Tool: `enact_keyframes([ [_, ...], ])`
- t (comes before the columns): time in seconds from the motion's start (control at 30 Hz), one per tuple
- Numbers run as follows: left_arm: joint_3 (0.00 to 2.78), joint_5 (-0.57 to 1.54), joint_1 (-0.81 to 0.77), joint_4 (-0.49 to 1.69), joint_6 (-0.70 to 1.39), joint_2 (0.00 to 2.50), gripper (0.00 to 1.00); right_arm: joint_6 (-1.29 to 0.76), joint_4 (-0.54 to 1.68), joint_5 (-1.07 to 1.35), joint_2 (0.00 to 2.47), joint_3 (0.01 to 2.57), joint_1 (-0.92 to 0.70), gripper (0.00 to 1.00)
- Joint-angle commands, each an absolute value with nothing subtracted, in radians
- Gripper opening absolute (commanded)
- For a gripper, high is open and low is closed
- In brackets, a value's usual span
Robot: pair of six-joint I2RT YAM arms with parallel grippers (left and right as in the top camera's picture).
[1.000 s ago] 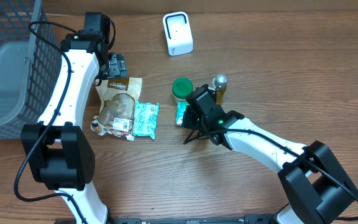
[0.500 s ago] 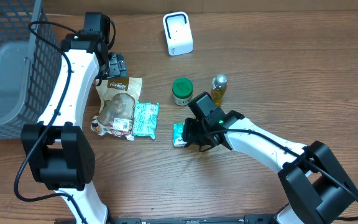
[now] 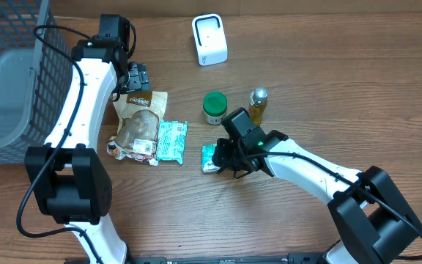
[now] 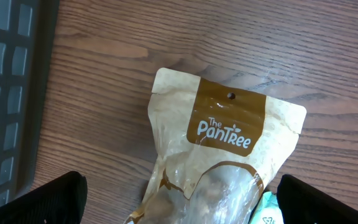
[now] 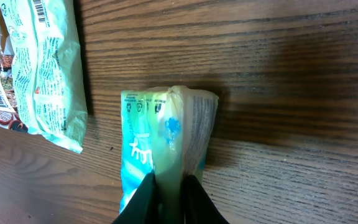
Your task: Scan the item barcode
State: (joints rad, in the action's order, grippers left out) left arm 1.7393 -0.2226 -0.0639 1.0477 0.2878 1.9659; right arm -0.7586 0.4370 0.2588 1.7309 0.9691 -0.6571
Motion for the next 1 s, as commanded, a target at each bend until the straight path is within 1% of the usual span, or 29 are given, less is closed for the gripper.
enact_keyframes([
  [0.0, 1.751, -0.243, -0.068, 1.046, 0.288, 1.962, 1.0, -0.751, 0.435, 0.263, 1.731, 0.97, -0.669, 0.11],
  [0.33, 1.751, -0.243, -0.068, 1.046, 0.288, 1.962, 1.0, -0.751, 0.437, 0.237, 1.731, 0.97, -0.685, 0.12],
  [0.57, 1.751, -0.243, -0.068, 1.046, 0.288, 1.962, 1.0, -0.751, 0.437, 0.237, 1.731, 0.97, -0.685, 0.2],
  [0.67, 1.751, -0.243, -0.068, 1.046, 0.288, 1.962, 0.99, -0.751, 0.437, 0.237, 1.731, 0.97, -0.685, 0.22],
  [0.87, 1.751, -0.243, -0.068, 1.046, 0.288, 1.962, 1.0, -0.751, 0.447, 0.226, 1.73, 0.971, -0.685, 0.3],
  [0.97, 1.751, -0.243, -0.068, 1.046, 0.288, 1.962, 1.0, -0.709, 0.564, 0.185, 1.73, 1.059, -0.685, 0.34],
])
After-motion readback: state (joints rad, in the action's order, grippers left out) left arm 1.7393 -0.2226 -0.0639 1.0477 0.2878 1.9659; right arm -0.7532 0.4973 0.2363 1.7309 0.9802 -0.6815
